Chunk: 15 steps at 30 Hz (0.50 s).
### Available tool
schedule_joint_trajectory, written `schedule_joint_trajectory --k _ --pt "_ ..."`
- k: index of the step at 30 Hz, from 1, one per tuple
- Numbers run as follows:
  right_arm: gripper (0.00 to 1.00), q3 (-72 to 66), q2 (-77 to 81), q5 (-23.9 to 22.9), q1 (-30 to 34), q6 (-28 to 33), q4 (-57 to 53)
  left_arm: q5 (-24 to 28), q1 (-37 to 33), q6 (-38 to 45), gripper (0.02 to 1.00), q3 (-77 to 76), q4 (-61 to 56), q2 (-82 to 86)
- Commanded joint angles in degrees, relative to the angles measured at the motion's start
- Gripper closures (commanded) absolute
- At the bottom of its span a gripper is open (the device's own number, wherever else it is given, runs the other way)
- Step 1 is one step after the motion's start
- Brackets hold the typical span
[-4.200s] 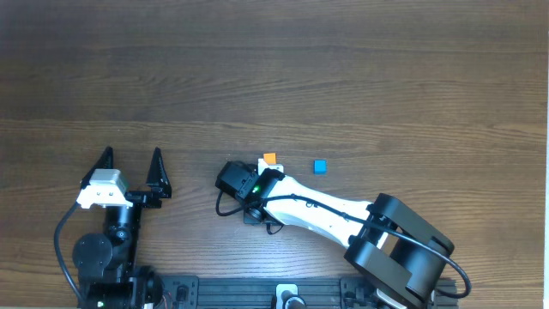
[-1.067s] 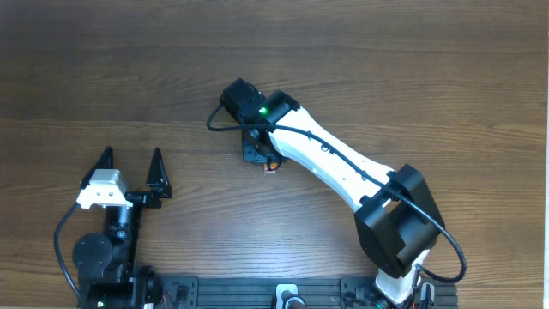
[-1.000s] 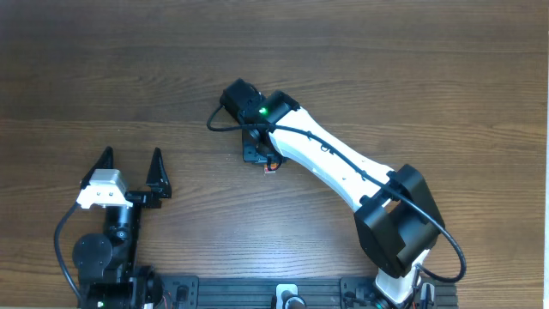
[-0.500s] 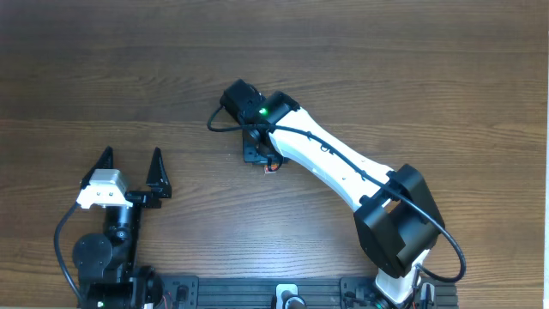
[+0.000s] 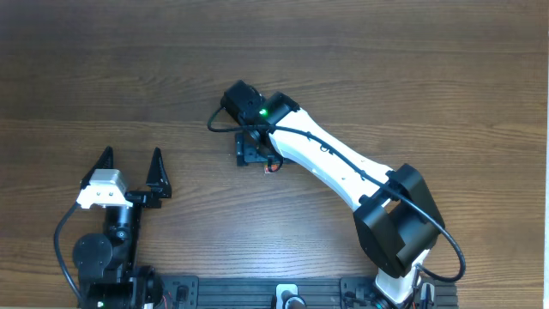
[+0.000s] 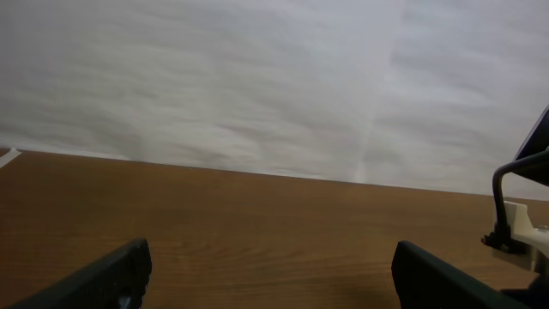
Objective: Stack Cubes
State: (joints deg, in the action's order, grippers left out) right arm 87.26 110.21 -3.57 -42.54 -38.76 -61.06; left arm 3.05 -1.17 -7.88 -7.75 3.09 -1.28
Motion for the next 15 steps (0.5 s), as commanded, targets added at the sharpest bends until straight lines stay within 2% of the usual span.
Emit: schedule_joint_trajectory --k 1,9,15 --pt "0.009 4.35 -2.38 -1.90 1.16 0.35 -2.54 0.44 -0.35 0.98 0.112 0.44 -0.37 0.50" --pt "0.007 8.63 -11.50 -4.70 6.27 1.77 -9.11 0.44 -0.35 0.98 0.112 0.44 -0.37 0.50" --pt "0.009 7.37 -13.57 -4.61 11.26 4.24 -14.97 0.44 -0.35 0.98 0.112 0.44 -0.37 0.50"
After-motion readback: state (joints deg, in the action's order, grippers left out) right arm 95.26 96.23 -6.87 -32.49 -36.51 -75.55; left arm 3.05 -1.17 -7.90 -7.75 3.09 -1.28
